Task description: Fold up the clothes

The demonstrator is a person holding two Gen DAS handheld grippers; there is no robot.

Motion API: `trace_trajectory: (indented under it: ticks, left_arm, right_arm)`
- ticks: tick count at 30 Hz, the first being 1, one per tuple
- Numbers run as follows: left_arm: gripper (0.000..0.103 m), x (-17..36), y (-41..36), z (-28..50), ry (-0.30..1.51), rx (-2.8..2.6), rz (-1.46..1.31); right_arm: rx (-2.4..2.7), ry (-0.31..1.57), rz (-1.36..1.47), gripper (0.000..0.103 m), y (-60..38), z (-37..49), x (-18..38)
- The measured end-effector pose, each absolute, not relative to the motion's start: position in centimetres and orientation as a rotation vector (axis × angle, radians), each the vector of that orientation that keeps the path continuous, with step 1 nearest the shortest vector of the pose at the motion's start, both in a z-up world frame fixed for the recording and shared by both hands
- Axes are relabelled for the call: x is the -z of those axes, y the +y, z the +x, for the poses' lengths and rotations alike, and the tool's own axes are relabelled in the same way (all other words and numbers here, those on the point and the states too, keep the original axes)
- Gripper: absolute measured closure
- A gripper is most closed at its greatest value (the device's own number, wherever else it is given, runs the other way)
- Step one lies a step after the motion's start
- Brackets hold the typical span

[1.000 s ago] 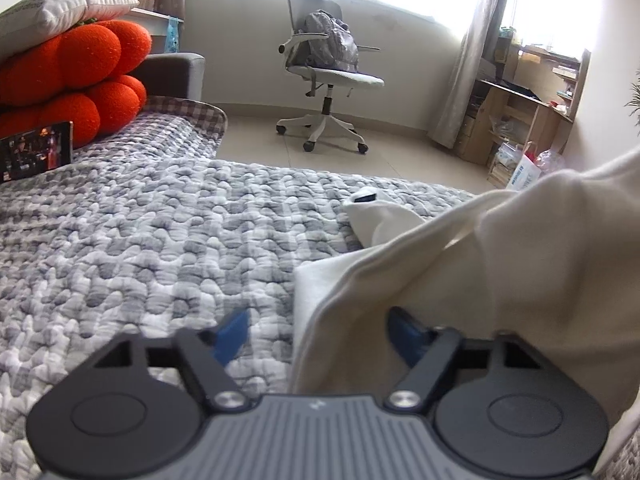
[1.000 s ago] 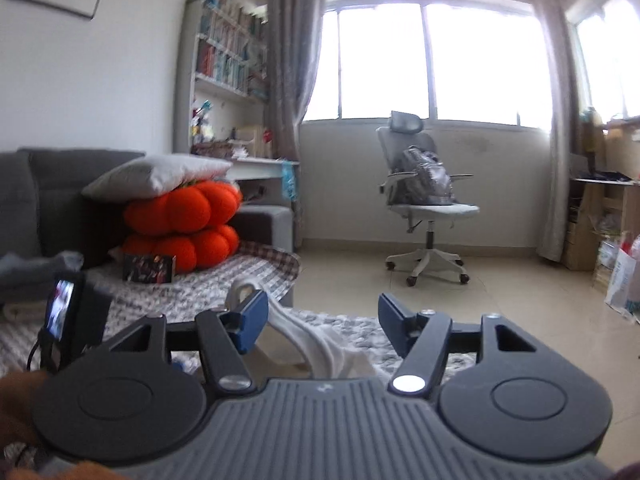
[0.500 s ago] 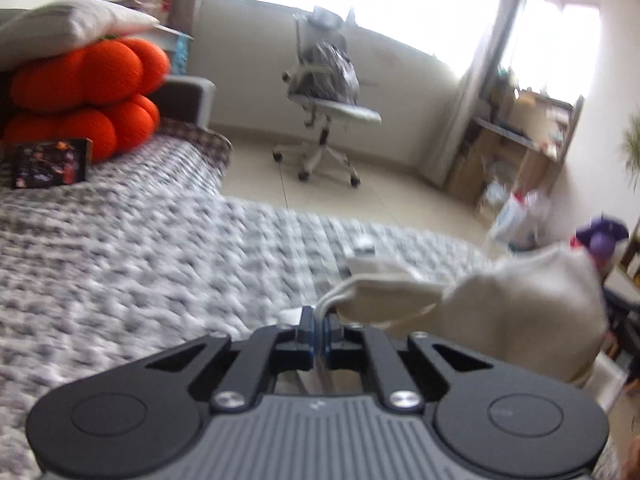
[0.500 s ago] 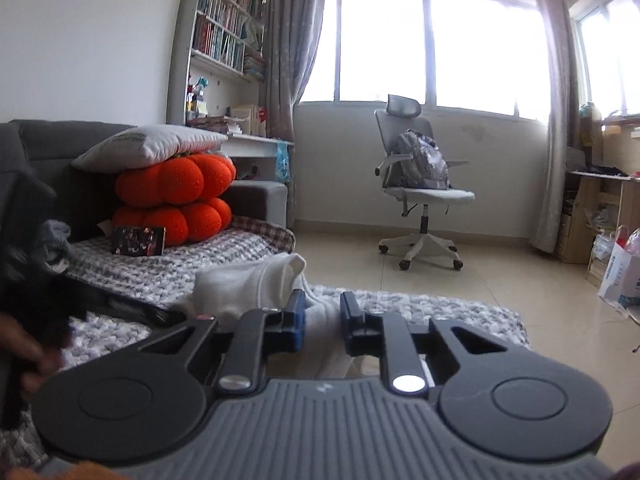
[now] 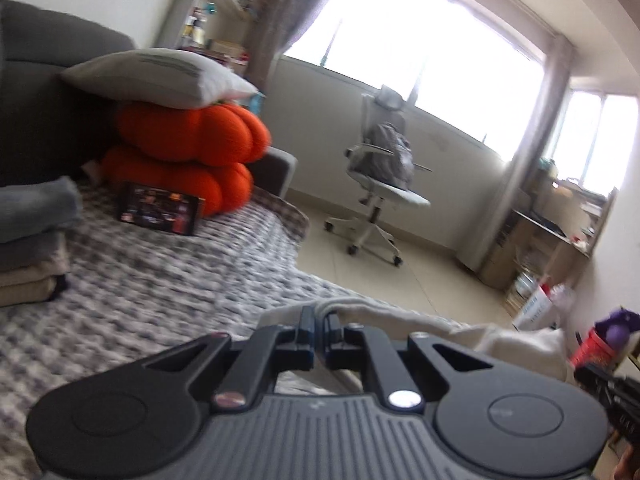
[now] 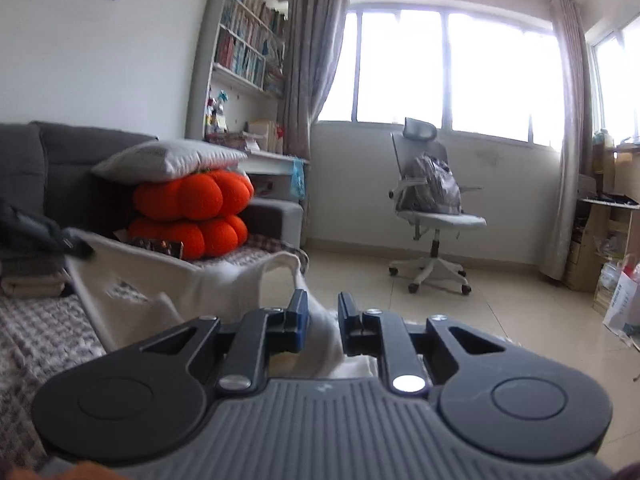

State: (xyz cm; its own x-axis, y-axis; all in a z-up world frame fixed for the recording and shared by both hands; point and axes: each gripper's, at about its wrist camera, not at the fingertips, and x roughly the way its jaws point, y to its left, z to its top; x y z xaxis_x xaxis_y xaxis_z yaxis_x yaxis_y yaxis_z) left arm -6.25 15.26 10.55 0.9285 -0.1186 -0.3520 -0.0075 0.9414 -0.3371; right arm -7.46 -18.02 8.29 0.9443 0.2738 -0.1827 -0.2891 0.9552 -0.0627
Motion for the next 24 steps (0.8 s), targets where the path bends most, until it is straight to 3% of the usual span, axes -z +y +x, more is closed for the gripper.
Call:
trace_trajectory:
  ticks: [6, 11, 12, 14, 15, 16, 24]
  left_arm:
    - [0.099, -8.1, 15.7, -6.3, 0.463, 0.021, -0.292]
    - [0.097, -5.8, 15.1, -6.6, 0.543, 0.044, -0.27]
    - [0.089, -5.5, 14.9, -6.7, 0.55, 0.047, -0.263]
    - [0.055, -5.3, 14.8, -6.6, 0.567, 0.046, -0.264]
    - [0.033, -5.3, 14.8, -6.6, 0.568, 0.04, -0.271]
    - [0.023, -5.2, 14.8, -6.7, 0.561, 0.037, -0.274]
    - [0.022, -3.6, 13.8, -4.5, 0.632, 0.009, -0.267]
  right_arm:
    - [-0.196, 0.271, -0.12, 0.084, -18.9, -6.4, -6.5]
    - [-0.307, 0.267, -0.126, 0.078, -17.9, -7.0, -7.0]
    - [-0.329, 0.266, -0.127, 0.074, -17.7, -7.1, -7.1]
    - [-0.373, 0.264, -0.129, 0.055, -17.4, -7.4, -7.2]
    - [-0.395, 0.263, -0.13, 0.045, -17.2, -7.5, -7.3]
    - [-0.417, 0.262, -0.132, 0.042, -17.0, -7.6, -7.4]
    - [-0.587, 0.246, -0.206, 0.041, -13.2, -8.4, -7.4]
